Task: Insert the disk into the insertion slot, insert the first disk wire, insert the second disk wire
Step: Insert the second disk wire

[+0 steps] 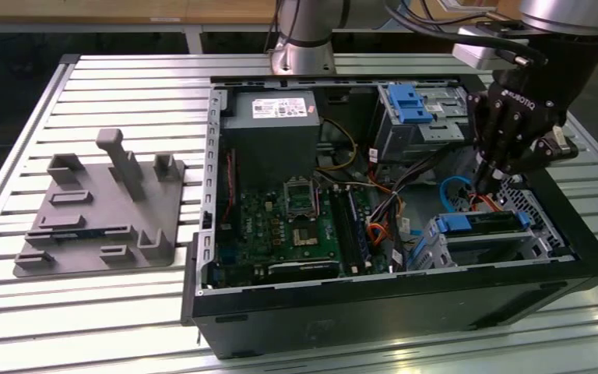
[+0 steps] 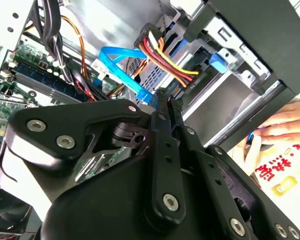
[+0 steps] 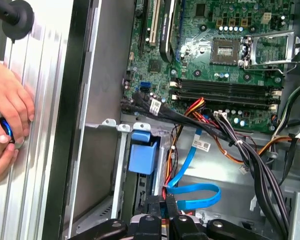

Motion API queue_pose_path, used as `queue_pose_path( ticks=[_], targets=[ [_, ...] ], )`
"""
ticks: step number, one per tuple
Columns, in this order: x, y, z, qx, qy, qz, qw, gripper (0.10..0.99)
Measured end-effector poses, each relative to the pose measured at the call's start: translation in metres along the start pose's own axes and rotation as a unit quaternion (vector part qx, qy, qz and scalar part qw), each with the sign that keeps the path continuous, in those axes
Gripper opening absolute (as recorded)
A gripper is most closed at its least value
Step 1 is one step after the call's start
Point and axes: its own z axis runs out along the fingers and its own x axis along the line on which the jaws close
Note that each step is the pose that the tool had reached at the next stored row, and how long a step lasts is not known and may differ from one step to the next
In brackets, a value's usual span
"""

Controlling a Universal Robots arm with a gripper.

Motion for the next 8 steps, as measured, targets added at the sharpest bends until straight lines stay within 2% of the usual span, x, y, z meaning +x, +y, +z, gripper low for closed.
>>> queue_pose_path(
  ticks=[3,8],
  targets=[
    [0.0002,-0.0007,-0.0001,-0.0013,-0.0021,0.006,1.0,0.161],
    [0.0001,-0.0008,0.0,-0.0048,-0.0124,0.028,0.9995,0.161]
  ],
)
